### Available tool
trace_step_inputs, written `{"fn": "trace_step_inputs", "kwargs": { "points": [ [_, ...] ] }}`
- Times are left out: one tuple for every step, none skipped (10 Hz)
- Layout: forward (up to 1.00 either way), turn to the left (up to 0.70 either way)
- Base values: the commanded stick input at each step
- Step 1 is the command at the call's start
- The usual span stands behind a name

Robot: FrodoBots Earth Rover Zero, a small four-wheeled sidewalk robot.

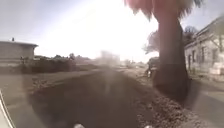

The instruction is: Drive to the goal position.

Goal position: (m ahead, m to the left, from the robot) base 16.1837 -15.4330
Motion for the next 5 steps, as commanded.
{"fn": "trace_step_inputs", "kwargs": {
  "points": [
    [0.7, 0.0],
    [0.7, 0.0],
    [0.7, 0.0],
    [0.7, 0.0],
    [0.7, 0.0]
  ]
}}
